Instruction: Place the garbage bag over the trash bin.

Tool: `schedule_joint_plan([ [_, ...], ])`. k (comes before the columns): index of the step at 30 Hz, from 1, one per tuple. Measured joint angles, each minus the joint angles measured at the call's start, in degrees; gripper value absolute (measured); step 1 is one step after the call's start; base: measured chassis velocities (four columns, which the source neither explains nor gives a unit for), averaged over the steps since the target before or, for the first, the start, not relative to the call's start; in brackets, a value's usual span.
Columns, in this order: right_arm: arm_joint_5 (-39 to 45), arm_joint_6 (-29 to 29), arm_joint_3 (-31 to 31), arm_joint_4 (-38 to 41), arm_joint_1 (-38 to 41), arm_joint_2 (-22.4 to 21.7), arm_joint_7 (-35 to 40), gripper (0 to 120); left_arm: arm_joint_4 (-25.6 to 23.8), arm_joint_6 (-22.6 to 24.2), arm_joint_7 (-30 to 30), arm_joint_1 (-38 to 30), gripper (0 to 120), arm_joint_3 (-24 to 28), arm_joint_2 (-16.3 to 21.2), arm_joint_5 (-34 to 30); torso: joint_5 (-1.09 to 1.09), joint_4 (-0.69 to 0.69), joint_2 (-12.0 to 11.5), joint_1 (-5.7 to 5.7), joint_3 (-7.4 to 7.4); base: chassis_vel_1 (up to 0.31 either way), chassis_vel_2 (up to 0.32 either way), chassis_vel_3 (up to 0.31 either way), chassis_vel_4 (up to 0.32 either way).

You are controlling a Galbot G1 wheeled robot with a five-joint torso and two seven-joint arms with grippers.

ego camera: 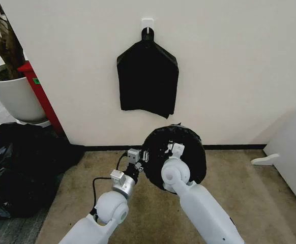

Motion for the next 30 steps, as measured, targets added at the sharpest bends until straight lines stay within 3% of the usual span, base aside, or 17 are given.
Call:
schedule_joint_plan([
  [9,-3.0,0.1,3.4,-5.7,1.6,0.4,-2.9,0,-1.0,-0.5,1.7,1.0,2,0.3,0.4,0.0,-0.01,-0.04,0.0,0.0,0.0,0.0,0.0,0.0,0.0],
  [12,-3.6,0.2,3.7,-6.7,1.6,1.0,-3.6,0,-1.3,-0.5,2.0,1.2,2,0.4,0.5,0.0,0.01,0.01,0.0,0.0,0.0,0.0,0.0,0.0,0.0],
  [25,-2.1,0.3,1.2,0.6,-0.4,-0.5,-1.8,0,1.4,-0.5,1.9,0.1,2,0.9,-0.7,0.0,0.0,0.0,0.0,0.0,0.0,0.0,0.0,0.0,0.0],
  [30,-2.0,0.3,1.4,-1.4,1.0,0.9,-1.8,0,0.8,-0.4,2.0,0.4,2,1.7,-0.6,0.1,0.0,0.0,0.0,0.0,0.0,0.0,0.0,0.0,0.0],
])
